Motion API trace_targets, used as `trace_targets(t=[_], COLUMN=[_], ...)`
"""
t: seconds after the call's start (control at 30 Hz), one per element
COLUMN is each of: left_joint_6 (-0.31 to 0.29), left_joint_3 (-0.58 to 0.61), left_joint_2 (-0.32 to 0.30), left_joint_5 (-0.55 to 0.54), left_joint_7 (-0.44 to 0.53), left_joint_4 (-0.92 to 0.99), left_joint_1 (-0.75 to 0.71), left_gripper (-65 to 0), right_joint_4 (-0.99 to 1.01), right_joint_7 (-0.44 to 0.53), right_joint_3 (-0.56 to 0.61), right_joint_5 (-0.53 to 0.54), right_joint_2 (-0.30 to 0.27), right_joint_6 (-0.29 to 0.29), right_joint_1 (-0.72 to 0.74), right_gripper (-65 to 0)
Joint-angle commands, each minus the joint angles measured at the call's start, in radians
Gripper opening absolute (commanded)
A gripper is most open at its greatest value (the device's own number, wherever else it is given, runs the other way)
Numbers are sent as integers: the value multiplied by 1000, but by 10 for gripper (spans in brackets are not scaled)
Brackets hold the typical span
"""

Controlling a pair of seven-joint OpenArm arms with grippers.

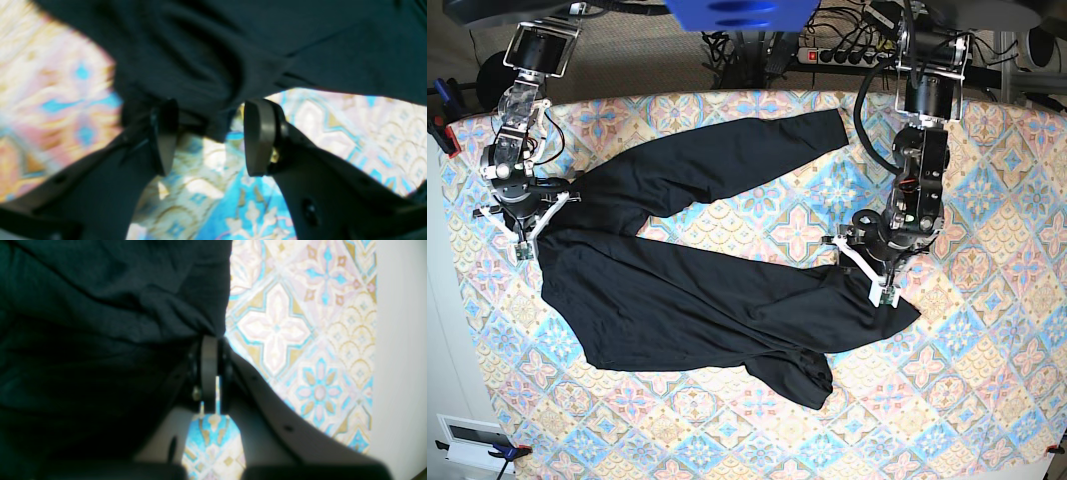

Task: Layout the t-shirt on the table in an organized manner, then fold the t-shirt properly
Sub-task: 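Lower the left gripper onto the shirt body and grasp fabric, then drag the grasped fabric with the left gripper to straighten the body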

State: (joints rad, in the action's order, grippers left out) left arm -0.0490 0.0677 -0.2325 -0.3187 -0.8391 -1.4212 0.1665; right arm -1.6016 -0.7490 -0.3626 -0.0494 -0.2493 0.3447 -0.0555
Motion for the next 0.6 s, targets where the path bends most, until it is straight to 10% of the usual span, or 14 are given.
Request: trace_targets(t=[0.0, 0.2, 0.43, 0.57], left_joint_6=[5, 4, 5, 5], left_joint_3=[-6, -6, -26, -95], left_joint_2=[3, 22, 15, -26], left_joint_5=[0, -1, 5, 5], left_joint_7=[17, 74, 148, 202], left_joint_4=[23, 155, 152, 156], left_joint_1=[43, 118, 169, 229], left_gripper=[-335, -348, -650, -634], right_joint_4=[-18, -18, -18, -18], right_joint_7=[19, 16, 15, 15], right_joint_3=[-3, -3, -6, -9], right_joint_5=[3, 1, 1, 1], right_joint_2=[-15, -15, -15, -15], right_joint_6=[-3, -3, -3, -3], right_joint_1=[13, 35, 35, 36], right_gripper=[-650, -650, -650, -650])
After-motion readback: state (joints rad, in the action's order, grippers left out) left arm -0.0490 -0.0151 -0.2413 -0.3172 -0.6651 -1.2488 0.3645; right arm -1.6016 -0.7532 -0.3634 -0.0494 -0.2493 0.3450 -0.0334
